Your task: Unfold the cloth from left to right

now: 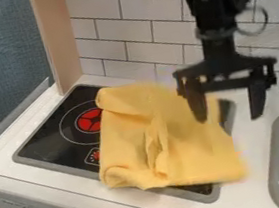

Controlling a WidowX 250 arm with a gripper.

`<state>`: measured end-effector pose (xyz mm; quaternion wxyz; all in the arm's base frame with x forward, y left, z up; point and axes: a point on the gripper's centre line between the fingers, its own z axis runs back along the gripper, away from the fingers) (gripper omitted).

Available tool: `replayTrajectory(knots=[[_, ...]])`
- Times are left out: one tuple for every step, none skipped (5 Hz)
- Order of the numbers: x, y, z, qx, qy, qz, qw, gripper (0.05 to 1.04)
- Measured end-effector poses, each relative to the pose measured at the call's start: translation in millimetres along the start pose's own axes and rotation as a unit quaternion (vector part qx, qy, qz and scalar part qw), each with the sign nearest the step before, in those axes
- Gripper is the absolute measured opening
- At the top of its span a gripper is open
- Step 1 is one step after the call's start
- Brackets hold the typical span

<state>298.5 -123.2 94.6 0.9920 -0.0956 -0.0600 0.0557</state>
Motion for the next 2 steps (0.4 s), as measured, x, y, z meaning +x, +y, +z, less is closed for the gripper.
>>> replayTrajectory(knots=[[-7.3,1.9,15.6,-0.009,-0.019,-0.002,0.9998,0.998],[-8.6,3.5,17.9,-0.009,-0.021,-0.011,0.9997,0.998]])
